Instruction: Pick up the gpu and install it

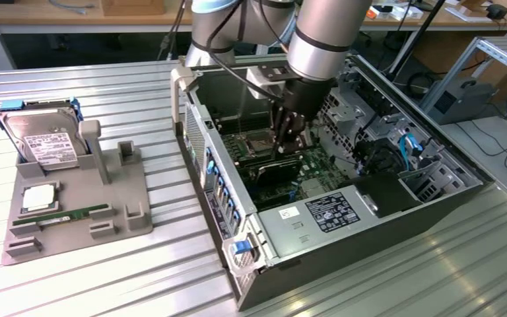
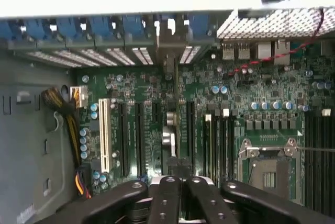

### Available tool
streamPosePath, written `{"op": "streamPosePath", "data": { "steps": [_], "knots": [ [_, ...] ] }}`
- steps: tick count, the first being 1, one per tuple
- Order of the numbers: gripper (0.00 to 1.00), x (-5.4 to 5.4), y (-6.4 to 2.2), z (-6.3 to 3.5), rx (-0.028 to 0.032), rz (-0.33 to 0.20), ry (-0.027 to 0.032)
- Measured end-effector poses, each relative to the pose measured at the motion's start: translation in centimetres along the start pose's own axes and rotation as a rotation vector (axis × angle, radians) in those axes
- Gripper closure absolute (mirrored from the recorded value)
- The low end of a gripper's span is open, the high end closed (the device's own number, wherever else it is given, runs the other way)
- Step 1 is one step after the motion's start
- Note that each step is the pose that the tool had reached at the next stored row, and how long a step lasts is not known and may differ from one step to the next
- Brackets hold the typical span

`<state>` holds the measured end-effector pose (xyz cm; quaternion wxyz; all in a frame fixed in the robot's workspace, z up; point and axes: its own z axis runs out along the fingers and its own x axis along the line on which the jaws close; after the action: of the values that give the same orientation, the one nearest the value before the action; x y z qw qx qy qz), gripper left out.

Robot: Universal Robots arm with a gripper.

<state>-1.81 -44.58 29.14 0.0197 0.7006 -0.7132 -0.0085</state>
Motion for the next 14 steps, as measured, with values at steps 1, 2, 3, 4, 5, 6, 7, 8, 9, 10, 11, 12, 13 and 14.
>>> {"op": "streamPosePath", "data": {
  "steps": [1, 2, 3, 4, 5, 6, 7, 8, 9, 10, 11, 12, 13, 14],
  "knots": [
    [0.89, 0.0, -1.01, 0.0, -0.004, -0.001, 0.0004],
    [0.89, 0.0, -1.57, 0.01, -0.006, -0.002, 0.0005],
    [0.89, 0.0, -1.97, 0.03, -0.0074, -0.002, 0.0004],
    [0.89, 0.0, -2.51, 0.05, -0.0094, -0.002, 0.0004],
    [0.89, -0.1, -3.5, 0.1, -0.013, -0.002, 0.0007],
    [0.89, -0.1, -4.63, 0.16, -0.0165, -0.002, 0.001],
    [0.89, -0.1, -5.12, 0.18, -0.0178, -0.002, 0.0011],
    [0.89, -0.1, -5.61, 0.16, -0.0192, -0.002, 0.0013],
    [0.89, -0.1, -6.03, 0.15, -0.0199, -0.002, 0.0013],
    [0.89, -0.1, -6.03, 0.15, -0.0199, -0.002, 0.0013],
    [0.89, -0.1, -6.03, 0.15, -0.0199, -0.002, 0.0013],
    [0.89, -0.1, -4.97, 0.22, -0.0186, -0.002, 0.0012],
    [0.89, -0.1, -3.67, 0.4, -0.0181, -0.002, 0.0012],
    [0.89, -0.1, -2.72, 0.62, -0.018, -0.002, 0.0013]
  ]
}}
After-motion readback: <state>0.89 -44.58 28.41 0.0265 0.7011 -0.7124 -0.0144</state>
